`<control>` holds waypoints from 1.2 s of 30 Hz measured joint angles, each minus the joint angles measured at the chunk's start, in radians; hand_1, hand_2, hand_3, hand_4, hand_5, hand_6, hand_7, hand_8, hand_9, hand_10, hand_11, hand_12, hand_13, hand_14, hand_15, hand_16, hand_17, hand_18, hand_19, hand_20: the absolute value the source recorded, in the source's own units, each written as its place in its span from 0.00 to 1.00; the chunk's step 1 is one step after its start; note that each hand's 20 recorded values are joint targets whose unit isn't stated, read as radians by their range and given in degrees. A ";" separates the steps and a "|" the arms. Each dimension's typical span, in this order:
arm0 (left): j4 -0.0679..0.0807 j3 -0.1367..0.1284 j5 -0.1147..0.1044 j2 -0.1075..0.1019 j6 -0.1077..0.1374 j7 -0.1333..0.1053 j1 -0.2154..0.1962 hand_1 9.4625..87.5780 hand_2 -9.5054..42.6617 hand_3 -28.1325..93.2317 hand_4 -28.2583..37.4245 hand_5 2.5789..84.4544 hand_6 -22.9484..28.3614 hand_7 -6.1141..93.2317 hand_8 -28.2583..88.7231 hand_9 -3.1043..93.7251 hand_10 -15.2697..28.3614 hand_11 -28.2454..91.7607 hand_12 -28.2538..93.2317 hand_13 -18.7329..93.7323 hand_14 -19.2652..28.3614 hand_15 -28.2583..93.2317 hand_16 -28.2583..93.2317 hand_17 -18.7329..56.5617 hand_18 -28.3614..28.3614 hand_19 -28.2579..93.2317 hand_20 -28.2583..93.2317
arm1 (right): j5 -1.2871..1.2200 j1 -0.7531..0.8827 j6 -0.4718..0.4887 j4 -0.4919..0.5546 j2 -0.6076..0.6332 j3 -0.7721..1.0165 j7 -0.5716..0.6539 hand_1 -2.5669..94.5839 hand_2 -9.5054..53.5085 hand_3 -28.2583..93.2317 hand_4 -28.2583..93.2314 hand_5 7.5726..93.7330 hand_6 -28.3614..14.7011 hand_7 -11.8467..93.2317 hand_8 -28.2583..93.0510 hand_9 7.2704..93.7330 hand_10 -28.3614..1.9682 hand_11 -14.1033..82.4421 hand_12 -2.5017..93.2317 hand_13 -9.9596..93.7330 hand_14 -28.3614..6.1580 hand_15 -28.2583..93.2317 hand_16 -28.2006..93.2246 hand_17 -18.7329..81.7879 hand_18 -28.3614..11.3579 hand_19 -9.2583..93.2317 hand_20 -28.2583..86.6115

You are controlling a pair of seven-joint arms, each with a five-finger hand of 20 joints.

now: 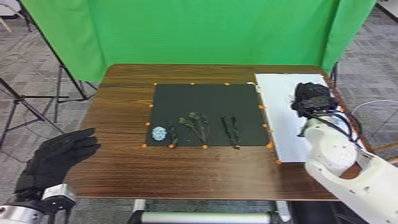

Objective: Arrange flowers

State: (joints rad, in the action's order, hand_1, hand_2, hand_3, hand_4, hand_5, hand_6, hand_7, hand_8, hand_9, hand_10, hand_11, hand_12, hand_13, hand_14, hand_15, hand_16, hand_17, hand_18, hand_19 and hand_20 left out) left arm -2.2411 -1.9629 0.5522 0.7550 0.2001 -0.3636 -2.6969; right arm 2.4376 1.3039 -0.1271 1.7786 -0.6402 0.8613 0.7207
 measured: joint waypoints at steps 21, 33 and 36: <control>0.009 0.002 0.018 -0.003 -0.021 0.043 0.045 0.23 0.25 0.92 0.19 0.53 0.70 0.26 0.15 0.45 0.87 0.54 0.32 0.41 1.00 0.76 0.12 0.13 0.90 0.72 0.32 | 0.114 -0.382 0.030 -0.140 -0.414 -0.373 -0.234 0.56 0.07 0.83 0.00 0.85 0.73 0.29 0.24 0.91 0.69 0.27 0.26 0.89 0.77 0.87 0.42 0.69 0.24 1.00 0.52; 0.044 0.059 0.041 -0.007 -0.065 0.095 0.198 0.23 0.25 0.92 0.19 0.53 0.70 0.26 0.15 0.45 0.87 0.54 0.32 0.41 1.00 0.76 0.12 0.13 0.90 0.72 0.32 | 0.113 -0.306 0.142 -0.252 -0.674 -0.341 -0.224 0.55 0.07 0.83 0.00 0.85 0.74 0.29 0.24 0.91 0.69 0.27 0.26 0.89 0.76 0.87 0.42 0.69 0.23 1.00 0.51; 0.049 0.068 0.041 -0.014 -0.068 0.095 0.217 0.23 0.25 0.92 0.19 0.53 0.70 0.26 0.15 0.45 0.87 0.54 0.32 0.41 1.00 0.76 0.12 0.13 0.90 0.72 0.32 | 0.113 -0.294 0.152 -0.262 -0.700 -0.343 -0.217 0.55 0.07 0.83 0.00 0.85 0.74 0.29 0.24 0.91 0.69 0.28 0.26 0.89 0.76 0.87 0.42 0.69 0.23 1.00 0.51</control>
State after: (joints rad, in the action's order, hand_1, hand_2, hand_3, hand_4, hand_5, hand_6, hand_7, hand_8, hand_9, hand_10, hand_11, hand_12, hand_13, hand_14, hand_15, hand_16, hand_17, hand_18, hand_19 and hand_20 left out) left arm -2.1919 -1.8948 0.5935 0.7414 0.1319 -0.2689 -2.4800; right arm 2.5504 1.0102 0.0248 1.5165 -1.3405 0.5188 0.5042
